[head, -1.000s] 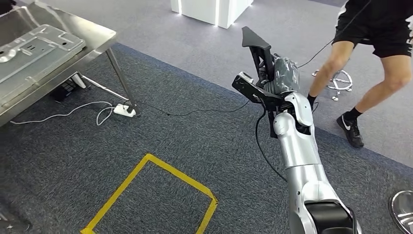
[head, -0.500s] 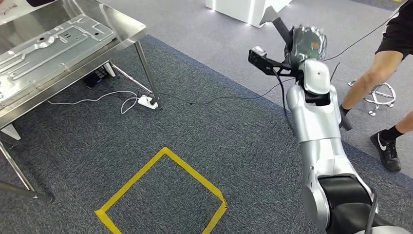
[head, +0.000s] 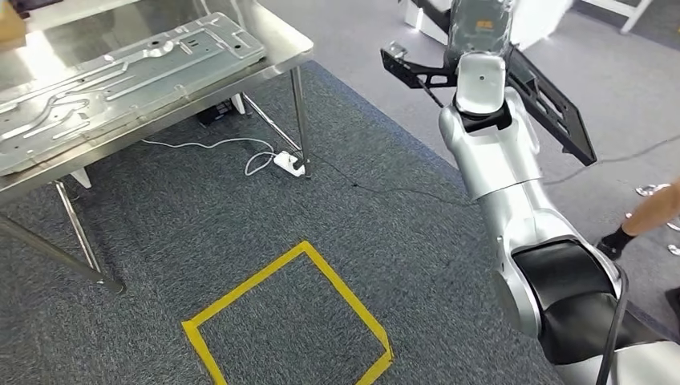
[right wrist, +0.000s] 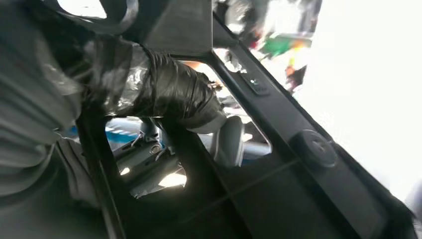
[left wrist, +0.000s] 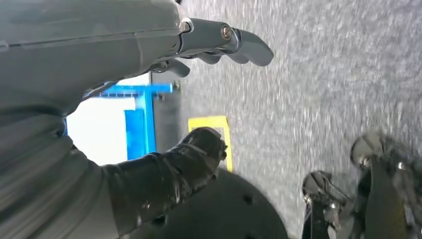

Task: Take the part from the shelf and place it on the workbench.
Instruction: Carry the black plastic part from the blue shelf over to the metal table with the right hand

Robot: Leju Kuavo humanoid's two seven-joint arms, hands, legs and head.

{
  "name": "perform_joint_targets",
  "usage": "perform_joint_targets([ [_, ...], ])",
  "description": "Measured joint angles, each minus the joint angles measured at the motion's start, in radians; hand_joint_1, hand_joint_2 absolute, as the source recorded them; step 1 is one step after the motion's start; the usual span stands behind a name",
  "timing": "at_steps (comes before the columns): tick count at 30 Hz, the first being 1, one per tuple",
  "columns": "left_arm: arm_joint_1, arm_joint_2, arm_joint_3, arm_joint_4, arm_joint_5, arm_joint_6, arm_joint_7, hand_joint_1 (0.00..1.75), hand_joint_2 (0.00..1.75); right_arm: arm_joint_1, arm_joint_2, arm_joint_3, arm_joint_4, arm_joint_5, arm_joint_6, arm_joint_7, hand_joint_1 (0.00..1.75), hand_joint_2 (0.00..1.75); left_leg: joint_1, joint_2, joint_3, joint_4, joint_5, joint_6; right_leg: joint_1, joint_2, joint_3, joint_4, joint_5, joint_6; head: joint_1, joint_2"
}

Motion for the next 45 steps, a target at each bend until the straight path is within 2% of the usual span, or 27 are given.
perform_joint_targets([
  [1,-0.001,-0.005,0.0,0.0,-0.001,0.0,0.001,0.0,1.75,-0.001,0.008,0.004,0.015,0.0,-0.001,0.003,1.75,1.75,0.003,-0.016,0.0,0.008,-0.005,-0.004,-0.003,0.001,0.001,-0.022,0.03,0.003,0.0,0.0],
  [2,-0.001,-0.009,0.0,0.0,-0.001,0.0,0.001,0.0,1.75,-0.002,0.016,0.006,0.028,0.0,-0.001,0.005,1.75,1.75,0.006,-0.032,-0.001,0.021,-0.013,-0.01,-0.008,0.008,0.019,-0.079,0.074,0.008,0.0,0.0],
  [4,0.001,-0.013,0.0,0.0,-0.001,0.0,0.002,0.0,1.75,-0.008,0.026,0.012,0.05,0.0,-0.004,0.008,1.75,1.75,0.011,-0.06,-0.013,0.051,-0.031,-0.023,-0.018,0.05,0.062,-0.188,0.126,0.016,0.0,0.0],
  [6,0.003,-0.014,0.0,0.0,-0.002,0.0,0.003,0.0,1.75,-0.013,0.033,0.018,0.068,0.0,-0.008,0.009,1.75,1.75,0.017,-0.085,-0.034,0.07,-0.036,-0.037,-0.018,0.081,0.075,-0.22,0.123,0.012,0.0,0.0],
  [8,0.007,-0.015,0.0,0.0,-0.004,0.0,0.004,0.0,1.75,-0.016,0.042,0.019,0.079,0.0,-0.01,0.01,1.75,1.75,0.021,-0.103,-0.046,0.072,-0.032,-0.048,-0.016,0.065,0.076,-0.224,0.121,0.0,0.001,0.0],
  [10,0.009,-0.016,0.0,0.0,-0.004,0.0,0.004,0.0,1.75,-0.019,0.053,0.019,0.087,0.0,-0.01,0.011,1.75,1.75,0.018,-0.063,-0.06,0.097,-0.045,-0.059,-0.018,0.044,0.085,-0.234,0.122,-0.012,0.0,0.0],
  [12,0.008,-0.016,0.0,0.0,-0.004,0.0,0.004,0.0,1.75,-0.023,0.058,0.019,0.093,0.0,-0.011,0.011,1.75,1.75,0.016,0.002,-0.107,0.19,-0.086,-0.07,-0.016,0.021,0.096,-0.24,0.12,-0.022,0.0,0.0],
  [14,0.007,-0.016,0.0,0.0,-0.004,0.0,0.003,0.0,1.75,-0.025,0.059,0.019,0.1,0.0,-0.01,0.01,1.75,1.75,0.021,0.025,-0.175,0.307,-0.121,-0.075,-0.012,-0.004,0.102,-0.241,0.113,-0.028,-0.001,0.0],
  [15,0.007,-0.016,0.0,0.0,-0.004,0.0,0.003,0.0,1.75,-0.024,0.06,0.019,0.104,0.0,-0.01,0.01,1.75,1.75,0.022,0.027,-0.195,0.333,-0.118,-0.076,-0.01,-0.016,0.106,-0.241,0.11,-0.029,-0.001,0.0],
  [16,0.007,-0.016,0.0,0.0,-0.004,-0.001,0.003,0.0,1.75,-0.025,0.062,0.019,0.107,0.0,-0.01,0.01,1.75,1.75,0.023,0.028,-0.195,0.321,-0.096,-0.073,-0.008,-0.028,0.11,-0.241,0.106,-0.029,-0.001,0.0],
  [17,0.007,-0.016,0.0,0.0,-0.004,-0.002,0.003,0.0,1.75,-0.025,0.065,0.019,0.11,0.0,-0.01,0.01,1.75,1.75,0.021,0.032,-0.174,0.269,-0.059,-0.068,-0.006,-0.038,0.116,-0.241,0.102,-0.028,-0.001,0.0],
  [19,0.007,-0.015,0.0,0.0,-0.006,-0.003,0.003,0.0,1.75,-0.026,0.07,0.02,0.113,0.0,-0.01,0.012,1.75,1.75,0.008,0.069,-0.108,0.133,0.002,-0.046,-0.001,-0.059,0.129,-0.244,0.093,-0.027,-0.001,0.0],
  [21,0.007,-0.013,0.0,0.0,-0.007,-0.003,0.003,0.0,1.75,-0.028,0.072,0.021,0.117,0.0,-0.011,0.012,1.75,1.75,-0.009,0.104,-0.071,0.06,0.015,-0.025,0.002,-0.079,0.137,-0.252,0.089,-0.021,-0.001,0.0],
  [22,0.007,-0.012,0.0,0.0,-0.007,-0.003,0.004,0.0,1.75,-0.029,0.073,0.021,0.12,0.0,-0.011,0.012,1.75,1.75,-0.014,0.105,-0.068,0.054,0.012,-0.021,0.004,-0.09,0.141,-0.257,0.088,-0.017,0.0,0.0],
  [24,0.008,-0.013,0.0,0.0,-0.006,-0.004,0.005,0.0,1.75,-0.028,0.08,0.022,0.125,0.0,-0.011,0.012,1.75,1.75,-0.011,0.084,-0.059,0.035,0.018,-0.016,0.006,-0.099,0.149,-0.262,0.084,-0.008,0.0,0.0],
  [26,0.007,-0.014,0.0,0.0,-0.003,-0.008,0.008,0.0,1.75,-0.029,0.086,0.024,0.13,0.0,-0.012,0.01,1.75,1.75,-0.002,0.064,-0.043,0.013,0.024,-0.009,0.004,-0.057,0.132,-0.219,0.059,-0.002,0.0,0.0],
  [28,0.003,-0.016,0.0,0.0,-0.001,-0.019,0.013,0.0,1.75,-0.029,0.087,0.028,0.138,0.0,-0.012,0.006,1.75,1.75,0.003,0.042,-0.036,0.007,0.025,-0.003,0.0,-0.01,0.067,-0.102,0.011,0.002,0.0,0.0],
  [30,0.0,-0.018,0.0,0.0,0.0,-0.032,0.016,0.0,1.75,-0.025,0.086,0.032,0.148,0.0,-0.012,-0.003,1.75,1.75,0.004,0.014,-0.036,0.013,0.02,-0.003,-0.003,0.0,0.001,-0.005,-0.009,0.008,0.0,0.0],
  [31,0.0,-0.018,0.0,0.0,0.0,-0.036,0.017,0.0,1.75,-0.024,0.087,0.033,0.154,0.0,-0.012,-0.006,1.75,1.75,0.006,-0.002,-0.036,0.018,0.016,-0.005,-0.005,0.001,-0.01,-0.003,0.009,0.011,0.0,0.0],
  [32,0.0,-0.019,0.0,0.0,0.0,-0.038,0.018,0.0,1.75,-0.022,0.087,0.033,0.158,0.0,-0.012,-0.009,1.75,1.75,0.008,-0.017,-0.036,0.026,0.011,-0.009,-0.008,0.003,-0.001,-0.041,0.046,0.014,0.0,0.0],
  [34,0.001,-0.02,0.0,0.0,0.0,-0.039,0.018,0.0,1.75,-0.022,0.088,0.034,0.164,0.0,-0.013,-0.009,1.75,1.75,0.012,-0.044,-0.041,0.049,-0.003,-0.022,-0.016,0.032,0.043,-0.158,0.112,0.02,0.001,0.0],
  [35,0.002,-0.02,0.0,0.0,0.0,-0.039,0.018,0.0,1.75,-0.023,0.088,0.035,0.166,0.0,-0.014,-0.009,1.75,1.75,0.013,-0.055,-0.048,0.061,-0.008,-0.028,-0.019,0.051,0.061,-0.199,0.126,0.019,0.0,0.0],
  [37,0.002,-0.02,0.0,0.0,0.0,-0.039,0.019,0.0,1.75,-0.023,0.089,0.037,0.171,0.0,-0.015,-0.01,1.75,1.75,0.016,-0.076,-0.062,0.073,-0.012,-0.039,-0.016,0.072,0.072,-0.22,0.119,0.01,0.0,0.0],
  [39,0.005,-0.019,0.0,0.0,-0.001,-0.039,0.021,0.0,1.75,-0.023,0.093,0.037,0.174,0.0,-0.016,-0.014,1.75,1.75,0.02,-0.09,-0.067,0.073,-0.011,-0.049,-0.015,0.053,0.078,-0.228,0.118,-0.005,0.0,0.0],
  [41,0.007,-0.018,0.0,0.0,-0.003,-0.039,0.022,0.0,1.75,-0.024,0.096,0.037,0.175,0.0,-0.018,-0.02,1.75,1.75,0.017,-0.054,-0.082,0.105,-0.028,-0.06,-0.019,0.034,0.089,-0.237,0.119,-0.017,-0.002,0.0],
  [43,0.008,-0.018,0.0,0.0,-0.005,-0.04,0.022,0.0,1.75,-0.025,0.097,0.037,0.178,0.0,-0.02,-0.025,1.75,1.75,0.018,0.004,-0.134,0.211,-0.078,-0.071,-0.018,0.014,0.099,-0.242,0.115,-0.026,-0.004,0.0],
  [45,0.007,-0.018,0.0,0.0,-0.006,-0.039,0.021,0.0,1.75,-0.025,0.098,0.037,0.183,0.0,-0.02,-0.026,1.75,1.75,0.023,0.025,-0.197,0.321,-0.112,-0.077,-0.014,-0.008,0.107,-0.243,0.108,-0.029,-0.004,0.0],
])
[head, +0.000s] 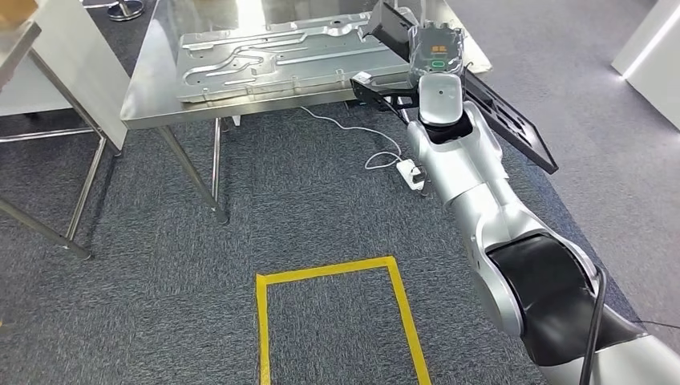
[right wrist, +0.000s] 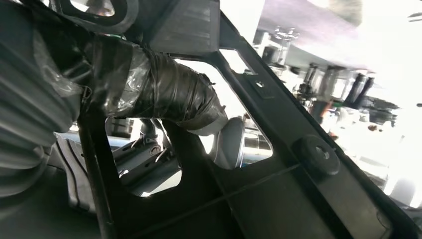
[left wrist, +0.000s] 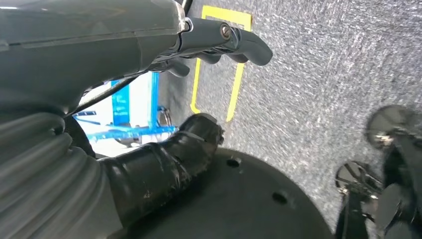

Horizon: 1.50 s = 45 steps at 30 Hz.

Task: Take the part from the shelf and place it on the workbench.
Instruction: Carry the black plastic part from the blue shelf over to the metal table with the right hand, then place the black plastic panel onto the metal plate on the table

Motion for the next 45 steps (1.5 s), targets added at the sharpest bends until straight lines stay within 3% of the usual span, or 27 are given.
perform_joint_targets([
  [1,0.0,0.0,0.0,0.0,0.0,0.0,0.0,0.0,1.75,0.0,0.001,0.0,0.003,0.0,0.0,0.0,1.75,1.75,0.001,0.002,-0.011,0.011,0.009,0.0,0.001,-0.011,0.004,0.0,-0.005,0.0,0.0,0.0],
  [2,-0.001,0.0,0.0,0.0,-0.001,0.0,-0.001,0.0,1.75,0.001,0.003,0.0,0.006,0.0,0.0,-0.001,1.75,1.75,0.001,0.004,0.0,-0.018,0.037,0.002,0.002,-0.022,0.011,0.0,-0.01,0.001,0.0,0.0],
  [4,0.0,0.001,0.0,0.0,-0.001,0.0,-0.003,0.0,1.75,0.0,0.008,0.0,0.009,0.0,0.0,-0.001,1.75,1.75,-0.006,0.03,0.067,-0.151,0.108,0.016,0.005,-0.044,0.028,-0.002,-0.022,0.003,0.0,0.0],
  [5,-0.001,0.002,0.0,0.0,-0.001,0.001,-0.004,0.0,1.75,-0.001,0.01,0.0,0.01,0.0,0.0,-0.001,1.75,1.75,-0.014,0.048,0.098,-0.21,0.127,0.026,0.007,-0.054,0.035,-0.004,-0.027,0.006,0.0,0.0],
  [7,-0.001,0.003,0.0,0.0,0.0,0.001,-0.005,0.0,1.75,-0.002,0.012,0.0,0.012,0.0,0.0,-0.001,1.75,1.75,-0.028,0.069,0.124,-0.259,0.127,0.04,0.011,-0.074,0.045,-0.013,-0.033,0.013,0.0,0.0],
  [9,0.0,0.003,0.001,0.0,0.0,0.001,-0.005,0.0,1.75,-0.002,0.017,0.0,0.014,0.0,0.0,-0.001,1.75,1.75,-0.026,0.052,0.131,-0.275,0.127,0.049,0.015,-0.093,0.055,-0.024,-0.039,0.022,0.0,0.0],
  [10,0.001,0.003,0.001,0.0,0.0,0.001,-0.006,0.0,1.75,-0.003,0.02,0.0,0.015,0.0,-0.001,-0.001,1.75,1.75,-0.023,0.041,0.14,-0.287,0.127,0.053,0.015,-0.086,0.059,-0.021,-0.045,0.026,0.001,0.0],
  [12,0.0,0.002,0.001,0.0,0.0,0.001,-0.006,0.0,1.75,-0.006,0.023,0.0,0.016,0.0,-0.001,-0.001,1.75,1.75,-0.014,0.022,0.162,-0.307,0.128,0.061,0.013,-0.042,0.034,0.038,-0.076,0.03,0.002,0.0],
  [14,-0.003,0.001,0.002,0.0,-0.001,0.001,-0.006,0.0,1.75,-0.005,0.022,0.0,0.021,0.0,-0.001,-0.003,1.75,1.75,-0.014,0.0,0.171,-0.308,0.121,0.068,0.012,-0.001,-0.039,0.166,-0.119,0.03,0.002,0.0],
  [15,-0.004,0.0,0.003,0.0,-0.001,0.0,-0.006,0.0,1.75,-0.003,0.019,0.0,0.024,0.0,0.0,-0.005,1.75,1.75,-0.014,-0.011,0.174,-0.306,0.116,0.07,0.012,0.006,-0.077,0.219,-0.127,0.031,0.002,0.0],
  [16,-0.004,0.0,0.004,0.0,-0.001,0.0,-0.006,0.0,1.75,-0.001,0.018,0.0,0.028,0.0,0.004,-0.009,1.75,1.75,-0.014,-0.023,0.178,-0.302,0.109,0.071,0.012,0.008,-0.104,0.243,-0.116,0.031,0.002,0.0],
  [17,-0.004,0.0,0.005,0.0,-0.001,0.0,-0.007,0.0,1.75,0.0,0.016,0.0,0.032,0.0,0.009,-0.014,1.75,1.75,-0.014,-0.034,0.183,-0.296,0.102,0.07,0.012,0.009,-0.112,0.228,-0.083,0.032,0.002,0.0],
  [19,-0.001,-0.001,0.005,0.0,-0.002,-0.001,-0.007,0.0,1.75,0.0,0.016,0.0,0.037,0.0,0.02,-0.023,1.75,1.75,-0.013,-0.05,0.192,-0.28,0.081,0.065,0.011,0.011,-0.086,0.12,0.006,0.03,0.002,0.0],
  [20,0.001,-0.001,0.006,0.0,-0.002,-0.002,-0.007,0.0,1.75,-0.002,0.016,0.0,0.04,0.0,0.024,-0.027,1.75,1.75,-0.014,-0.056,0.193,-0.269,0.071,0.06,0.012,0.014,-0.067,0.066,0.034,0.028,0.002,0.0],
  [21,0.002,-0.002,0.006,0.0,-0.003,-0.002,-0.008,0.0,1.75,-0.003,0.016,0.0,0.043,0.0,0.027,-0.031,1.75,1.75,-0.013,-0.059,0.19,-0.261,0.064,0.055,0.014,0.016,-0.054,0.033,0.043,0.025,0.002,0.0],
  [24,0.002,-0.002,0.007,0.0,-0.005,-0.003,-0.009,0.0,1.75,-0.007,0.019,0.0,0.048,0.0,0.028,-0.037,1.75,1.75,-0.013,-0.064,0.182,-0.256,0.055,0.043,0.017,0.021,-0.042,0.01,0.028,0.011,0.003,0.0],
  [26,0.001,-0.001,0.008,-0.001,-0.005,-0.003,-0.01,0.0,1.75,-0.009,0.02,0.0,0.047,0.0,0.026,-0.039,1.75,1.75,-0.015,-0.044,0.176,-0.235,0.043,0.032,0.011,0.019,-0.029,0.0,0.024,0.001,0.002,0.0],
  [27,0.001,-0.001,0.009,-0.001,-0.005,-0.003,-0.011,0.0,1.75,-0.012,0.021,0.0,0.047,0.0,0.026,-0.039,1.75,1.75,-0.014,-0.029,0.159,-0.199,0.03,0.025,0.008,0.018,-0.019,-0.004,0.02,-0.004,0.002,0.0],
  [29,0.0,0.0,0.013,-0.001,-0.006,0.0,-0.012,0.0,1.75,-0.017,0.021,0.0,0.047,0.0,0.026,-0.038,1.75,1.75,-0.005,-0.004,0.092,-0.085,-0.002,0.01,0.007,0.016,-0.001,-0.008,0.008,-0.009,0.001,0.0],
  [31,-0.001,0.0,0.017,-0.001,-0.007,0.003,-0.012,0.0,1.75,-0.02,0.021,0.0,0.047,0.0,0.027,-0.032,1.75,1.75,0.001,0.002,0.03,-0.007,-0.004,0.004,0.007,0.014,0.017,-0.008,-0.007,-0.009,0.001,0.0],
  [32,-0.001,0.0,0.019,-0.001,-0.008,0.004,-0.012,0.0,1.75,-0.022,0.021,0.0,0.047,0.0,0.029,-0.029,1.75,1.75,0.003,0.002,0.022,-0.017,0.023,0.005,0.007,0.013,0.028,-0.008,-0.016,-0.008,0.001,0.0],
  [33,-0.001,0.0,0.021,-0.001,-0.008,0.004,-0.012,0.0,1.75,-0.025,0.021,0.0,0.047,0.0,0.031,-0.026,1.75,1.75,0.003,0.002,0.033,-0.062,0.066,0.009,0.007,0.012,0.041,-0.008,-0.025,-0.006,0.001,0.0],
  [35,0.0,0.0,0.024,-0.001,-0.01,0.005,-0.012,0.0,1.75,-0.038,0.02,0.0,0.046,0.0,0.035,-0.017,1.75,1.75,-0.003,0.003,0.078,-0.18,0.143,0.023,0.007,0.01,0.065,-0.014,-0.043,0.0,0.001,0.0],
  [36,0.001,0.0,0.025,-0.001,-0.01,0.005,-0.012,0.0,1.75,-0.046,0.02,0.0,0.046,0.0,0.038,-0.014,1.75,1.75,-0.008,0.004,0.099,-0.222,0.159,0.031,0.007,0.01,0.074,-0.02,-0.047,0.004,0.001,0.0],
  [40,0.0,-0.001,0.028,-0.001,-0.012,0.004,-0.014,0.0,1.75,-0.059,0.014,0.0,0.043,0.0,0.051,-0.005,1.75,1.75,-0.017,0.006,0.148,-0.298,0.132,0.057,0.008,0.005,0.091,-0.033,-0.039,0.028,0.001,0.0],
  [42,0.0,-0.002,0.03,-0.001,-0.014,0.004,-0.015,0.0,1.75,-0.065,0.01,0.001,0.042,0.0,0.054,0.004,1.75,1.75,-0.013,0.004,0.178,-0.323,0.125,0.064,0.008,0.005,0.065,0.022,-0.048,0.03,0.001,0.0],
  [45,0.0,-0.004,0.032,-0.001,-0.018,0.004,-0.016,0.0,1.75,-0.072,-0.005,0.008,0.041,0.0,0.069,0.012,1.75,1.75,-0.012,-0.005,0.206,-0.334,0.108,0.074,0.012,0.012,-0.047,0.188,-0.113,0.029,0.001,0.0],
])
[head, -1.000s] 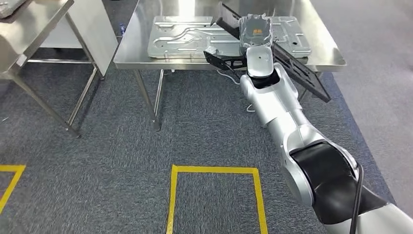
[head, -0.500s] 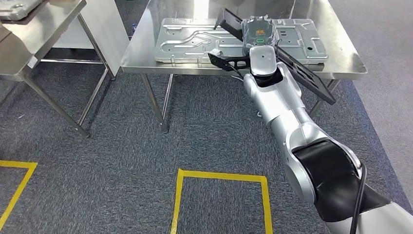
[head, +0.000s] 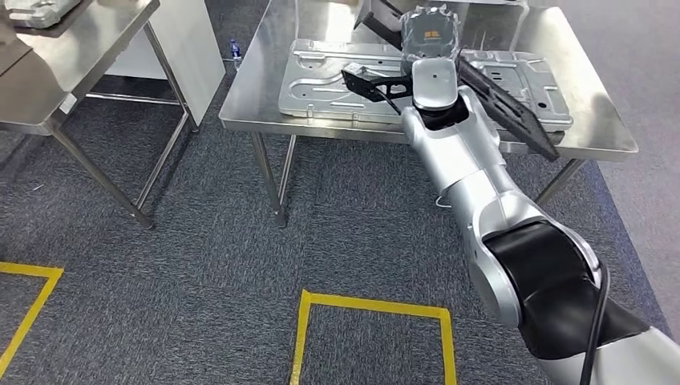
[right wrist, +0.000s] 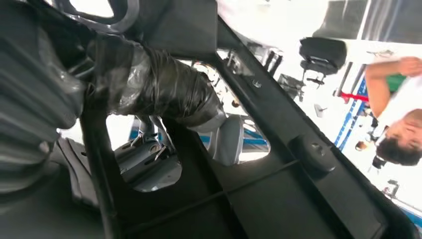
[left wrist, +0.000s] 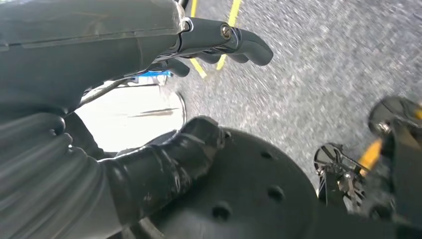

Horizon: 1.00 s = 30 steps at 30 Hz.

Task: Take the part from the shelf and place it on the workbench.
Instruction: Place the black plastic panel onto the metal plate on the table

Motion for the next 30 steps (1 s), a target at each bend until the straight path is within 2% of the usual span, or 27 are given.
perform_joint_targets([
  [1,0.001,0.0,0.0,0.0,-0.002,0.0,-0.001,0.0,1.75,0.0,-0.007,0.004,0.0,0.0,0.01,0.003,1.75,1.75,0.0,-0.005,0.01,0.0,-0.009,0.0,0.001,0.001,-0.034,0.032,-0.016,0.002,0.0,0.0],
  [2,0.003,0.0,0.0,0.0,-0.004,0.0,-0.001,0.0,1.75,-0.001,-0.012,0.006,0.0,0.0,0.019,0.006,1.75,1.75,0.0,-0.01,0.021,0.0,-0.018,-0.001,0.001,0.001,-0.053,0.03,-0.013,0.004,0.0,0.0],
  [3,0.005,-0.001,0.001,0.0,-0.006,0.0,-0.002,0.0,1.75,-0.001,-0.015,0.009,0.0,0.0,0.027,0.008,1.75,1.75,0.0,-0.013,0.035,0.001,-0.029,-0.003,0.0,0.001,-0.059,-0.002,0.012,0.006,0.0,0.0],
  [4,0.007,-0.001,0.001,0.0,-0.006,0.0,-0.002,0.0,1.75,-0.003,-0.017,0.012,0.0,0.0,0.032,0.009,1.75,1.75,0.0,-0.015,0.049,0.003,-0.042,-0.006,-0.001,0.0,-0.054,-0.06,0.06,0.008,0.0,0.0],
  [5,0.01,-0.001,0.001,0.0,-0.007,0.0,-0.002,0.0,1.75,-0.005,-0.021,0.016,0.0,0.0,0.035,0.009,1.75,1.75,-0.001,-0.015,0.062,0.008,-0.055,-0.009,-0.001,-0.001,-0.047,-0.125,0.124,0.009,0.0,0.0],
  [6,0.011,-0.002,0.002,0.001,-0.007,0.0,-0.002,0.0,1.75,-0.008,-0.025,0.022,0.0,0.0,0.037,0.008,1.75,1.75,-0.002,-0.017,0.068,0.014,-0.068,-0.014,0.001,-0.001,-0.039,-0.176,0.17,0.005,0.0,0.0],
  [7,0.01,-0.002,0.002,0.001,-0.007,0.0,-0.003,0.0,1.75,-0.011,-0.028,0.027,0.0,0.0,0.038,0.008,1.75,1.75,-0.002,-0.017,0.071,0.019,-0.08,-0.019,0.003,0.0,-0.034,-0.207,0.205,-0.002,0.001,0.0],
  [8,0.009,-0.002,0.002,0.002,-0.007,0.0,-0.003,0.0,1.75,-0.014,-0.03,0.032,-0.001,0.0,0.04,0.008,1.75,1.75,-0.003,-0.018,0.073,0.025,-0.089,-0.025,0.006,0.001,-0.032,-0.219,0.216,-0.011,0.001,0.0],
  [10,0.003,-0.002,0.002,0.001,-0.008,0.001,-0.005,0.0,1.75,-0.026,-0.031,0.035,-0.004,0.0,0.042,0.009,1.75,1.75,-0.003,-0.017,0.076,0.034,-0.099,-0.034,0.006,0.003,-0.02,-0.217,0.203,-0.028,0.002,0.0],
  [12,-0.001,-0.002,0.002,0.001,-0.009,0.001,-0.006,0.0,1.75,-0.04,-0.031,0.038,-0.007,0.0,0.049,0.01,1.75,1.75,-0.002,-0.009,0.055,0.087,-0.103,-0.046,-0.001,0.004,0.001,-0.221,0.188,-0.038,0.001,0.0],
  [13,-0.001,-0.002,0.002,0.001,-0.01,0.002,-0.006,0.0,1.75,-0.044,-0.031,0.042,-0.008,0.0,0.054,0.009,1.75,1.75,0.002,-0.003,0.024,0.14,-0.11,-0.054,-0.003,0.004,0.013,-0.223,0.18,-0.041,0.001,0.0],
  [15,-0.001,-0.002,0.003,0.001,-0.013,0.001,-0.005,0.0,1.75,-0.045,-0.025,0.058,-0.007,0.0,0.068,0.006,1.75,1.75,0.01,0.005,-0.06,0.259,-0.145,-0.07,-0.005,0.006,0.039,-0.224,0.158,-0.044,0.001,0.0],
  [16,-0.001,-0.002,0.004,0.001,-0.014,0.001,-0.004,0.0,1.75,-0.042,-0.018,0.066,-0.006,0.0,0.075,0.005,1.75,1.75,0.014,0.007,-0.099,0.297,-0.163,-0.075,-0.006,0.007,0.053,-0.224,0.146,-0.043,0.001,0.0],
  [17,-0.001,-0.002,0.004,0.001,-0.015,0.0,-0.002,0.0,1.75,-0.039,-0.01,0.074,-0.004,0.0,0.082,0.006,1.75,1.75,0.015,0.008,-0.126,0.306,-0.17,-0.076,-0.007,0.009,0.068,-0.224,0.134,-0.042,0.001,0.0],
  [18,-0.001,-0.002,0.004,0.001,-0.016,0.0,-0.001,0.0,1.75,-0.035,-0.001,0.08,-0.002,0.0,0.087,0.006,1.75,1.75,0.015,0.008,-0.138,0.282,-0.155,-0.074,-0.008,0.01,0.085,-0.224,0.122,-0.041,0.001,0.0],
  [19,0.001,-0.002,0.005,0.001,-0.017,0.0,0.0,0.0,1.75,-0.033,0.009,0.085,-0.001,0.0,0.09,0.007,1.75,1.75,0.013,0.008,-0.138,0.23,-0.115,-0.068,-0.008,0.011,0.101,-0.225,0.11,-0.039,0.001,0.0],
  [21,0.005,-0.001,0.006,0.001,-0.018,0.002,0.001,0.0,1.75,-0.028,0.025,0.097,0.001,0.0,0.094,0.008,1.75,1.75,0.003,0.008,-0.125,0.1,0.016,-0.046,-0.008,0.012,0.131,-0.23,0.086,-0.033,0.001,0.0],
  [22,0.007,-0.001,0.007,0.001,-0.019,0.004,0.002,0.0,1.75,-0.026,0.029,0.104,0.001,0.0,0.097,0.008,1.75,1.75,-0.002,0.008,-0.116,0.053,0.061,-0.034,-0.008,0.012,0.142,-0.236,0.077,-0.028,0.001,0.0],
  [23,0.007,-0.001,0.008,0.001,-0.021,0.006,0.002,0.0,1.75,-0.025,0.032,0.109,0.0,0.0,0.1,0.008,1.75,1.75,-0.007,0.008,-0.109,0.027,0.086,-0.024,-0.009,0.012,0.152,-0.242,0.073,-0.022,0.001,0.0],
  [25,0.004,-0.002,0.009,0.001,-0.024,0.007,0.002,0.0,1.75,-0.025,0.036,0.114,-0.004,0.0,0.104,0.009,1.75,1.75,-0.01,0.008,-0.086,0.006,0.074,-0.011,-0.008,0.009,0.163,-0.244,0.077,-0.009,0.001,0.0],
  [26,0.003,-0.003,0.01,0.001,-0.025,0.008,0.002,0.0,1.75,-0.027,0.038,0.114,-0.006,0.0,0.105,0.009,1.75,1.75,-0.009,0.008,-0.072,-0.005,0.071,-0.007,-0.008,0.007,0.158,-0.227,0.083,-0.006,0.001,0.0],
  [28,0.004,-0.006,0.012,0.001,-0.026,0.008,0.002,0.0,1.75,-0.029,0.037,0.117,-0.012,0.0,0.108,0.008,1.75,1.75,-0.006,0.008,-0.041,-0.024,0.06,0.002,-0.007,0.006,0.111,-0.141,0.082,-0.007,0.002,0.0],
  [29,0.005,-0.008,0.013,0.001,-0.026,0.008,0.001,0.0,1.75,-0.026,0.033,0.121,-0.014,0.0,0.113,0.006,1.75,1.75,-0.006,0.006,-0.029,-0.027,0.051,0.005,-0.005,0.006,0.074,-0.082,0.067,-0.009,0.001,0.0],
  [30,0.005,-0.009,0.014,0.001,-0.027,0.008,0.0,0.0,1.75,-0.02,0.028,0.124,-0.015,0.0,0.119,0.003,1.75,1.75,-0.006,0.004,-0.016,-0.029,0.041,0.007,-0.003,0.006,0.033,-0.028,0.037,-0.01,0.002,0.0],
])
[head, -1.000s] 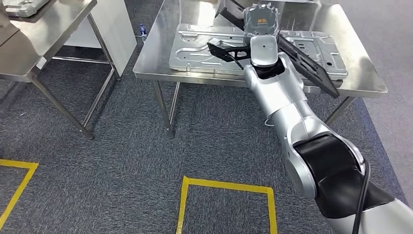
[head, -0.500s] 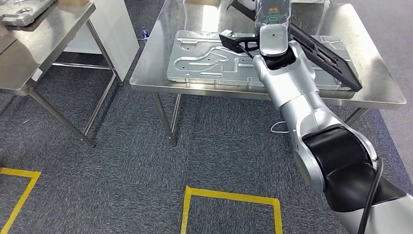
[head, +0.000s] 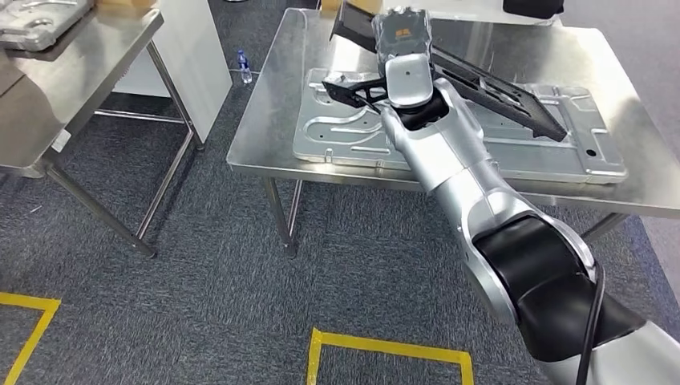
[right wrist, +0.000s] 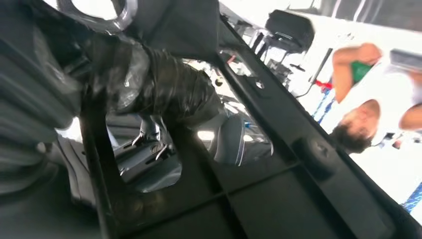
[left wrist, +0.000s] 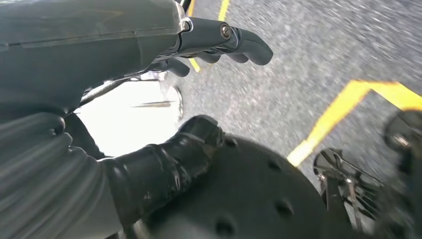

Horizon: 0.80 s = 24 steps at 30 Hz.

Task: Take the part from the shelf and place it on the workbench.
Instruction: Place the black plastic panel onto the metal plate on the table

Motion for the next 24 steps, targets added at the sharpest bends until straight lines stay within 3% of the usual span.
perform_joint_targets([
  [2,0.0,-0.001,0.002,0.0,0.0,-0.001,-0.002,0.0,1.75,0.017,-0.014,0.004,-0.004,0.0,0.013,-0.009,1.75,1.75,-0.001,-0.009,0.029,0.0,-0.025,-0.001,0.003,0.0,-0.06,0.048,-0.057,0.003,0.0,0.0],
  [3,0.002,-0.001,0.002,0.0,-0.001,-0.002,-0.003,0.0,1.75,0.023,-0.02,0.004,-0.007,0.0,0.017,-0.012,1.75,1.75,-0.002,-0.014,0.045,0.001,-0.038,-0.003,0.004,0.0,-0.075,0.031,-0.061,0.005,0.0,0.0],
  [4,0.003,-0.001,0.002,0.0,-0.001,-0.004,-0.004,0.0,1.75,0.027,-0.026,0.004,-0.011,0.0,0.021,-0.015,1.75,1.75,-0.002,-0.016,0.061,0.004,-0.053,-0.006,0.004,0.0,-0.079,-0.013,-0.032,0.006,0.0,0.0],
  [6,0.007,-0.002,0.003,0.001,-0.003,-0.006,-0.005,0.0,1.75,0.03,-0.04,0.006,-0.02,0.0,0.027,-0.016,1.75,1.75,-0.004,-0.017,0.087,0.018,-0.086,-0.011,0.005,-0.003,-0.073,-0.135,0.098,0.005,0.0,0.0],
  [7,0.007,-0.002,0.003,0.001,-0.005,-0.007,-0.005,0.0,1.75,0.03,-0.049,0.008,-0.023,0.0,0.03,-0.017,1.75,1.75,-0.005,-0.018,0.093,0.024,-0.101,-0.016,0.008,-0.004,-0.069,-0.179,0.152,0.001,0.001,0.0],
  [8,0.006,-0.002,0.004,0.002,-0.007,-0.008,-0.005,0.0,1.75,0.03,-0.055,0.01,-0.025,0.0,0.031,-0.017,1.75,1.75,-0.005,-0.019,0.097,0.029,-0.114,-0.021,0.013,-0.004,-0.066,-0.203,0.186,-0.007,0.001,0.0],
  [11,0.001,-0.001,0.004,0.002,-0.014,-0.008,-0.002,0.0,1.75,0.028,-0.067,0.012,-0.027,0.0,0.03,-0.016,1.75,1.75,-0.004,-0.018,0.097,0.055,-0.123,-0.037,0.014,0.001,-0.048,-0.213,0.182,-0.031,0.004,0.0],
  [12,0.0,-0.001,0.004,0.002,-0.016,-0.008,-0.001,0.0,1.75,0.027,-0.069,0.012,-0.027,0.0,0.028,-0.015,1.75,1.75,-0.003,-0.014,0.081,0.09,-0.116,-0.043,0.01,0.003,-0.037,-0.216,0.176,-0.036,0.004,0.0],
  [14,-0.002,0.0,0.005,0.002,-0.018,-0.008,0.0,0.0,1.75,0.029,-0.07,0.012,-0.026,0.0,0.025,-0.014,1.75,1.75,0.004,-0.005,0.008,0.205,-0.119,-0.06,0.007,0.006,-0.013,-0.22,0.159,-0.042,0.004,0.0],
  [16,-0.003,0.0,0.007,0.002,-0.02,-0.008,0.002,0.0,1.75,0.035,-0.071,0.012,-0.021,0.0,0.024,-0.015,1.75,1.75,0.014,0.001,-0.076,0.31,-0.167,-0.074,0.005,0.008,0.014,-0.221,0.135,-0.043,0.004,0.0],
  [18,-0.004,0.001,0.009,0.002,-0.023,-0.009,0.005,0.0,1.75,0.044,-0.071,0.012,-0.01,0.0,0.022,-0.013,1.75,1.75,0.017,0.003,-0.12,0.318,-0.204,-0.077,0.003,0.009,0.048,-0.221,0.109,-0.042,0.004,0.0],
  [19,-0.004,0.001,0.009,0.002,-0.025,-0.01,0.005,0.0,1.75,0.047,-0.07,0.012,-0.004,0.0,0.021,-0.012,1.75,1.75,0.017,0.003,-0.123,0.28,-0.19,-0.074,0.003,0.009,0.066,-0.221,0.096,-0.04,0.004,0.0],
  [20,-0.003,0.002,0.01,0.002,-0.027,-0.011,0.006,0.0,1.75,0.049,-0.069,0.012,0.003,0.0,0.019,-0.01,1.75,1.75,0.014,0.003,-0.114,0.218,-0.146,-0.066,0.004,0.009,0.084,-0.221,0.083,-0.038,0.004,0.0],
  [22,0.001,0.004,0.01,0.002,-0.03,-0.011,0.007,0.0,1.75,0.052,-0.067,0.012,0.013,0.0,0.014,-0.01,1.75,1.75,0.004,-0.001,-0.092,0.091,-0.021,-0.042,0.004,0.011,0.114,-0.224,0.059,-0.031,0.004,0.0],
  [23,0.001,0.004,0.01,0.002,-0.031,-0.011,0.007,0.0,1.75,0.053,-0.065,0.013,0.018,0.0,0.011,-0.01,1.75,1.75,-0.002,-0.003,-0.08,0.053,0.021,-0.031,0.004,0.013,0.125,-0.228,0.048,-0.025,0.004,0.0],
  [24,0.0,0.005,0.011,0.002,-0.032,-0.011,0.008,0.0,1.75,0.054,-0.064,0.013,0.022,0.0,0.009,-0.01,1.75,1.75,-0.007,-0.004,-0.072,0.032,0.039,-0.022,0.003,0.015,0.133,-0.228,0.046,-0.019,0.004,0.0],
])
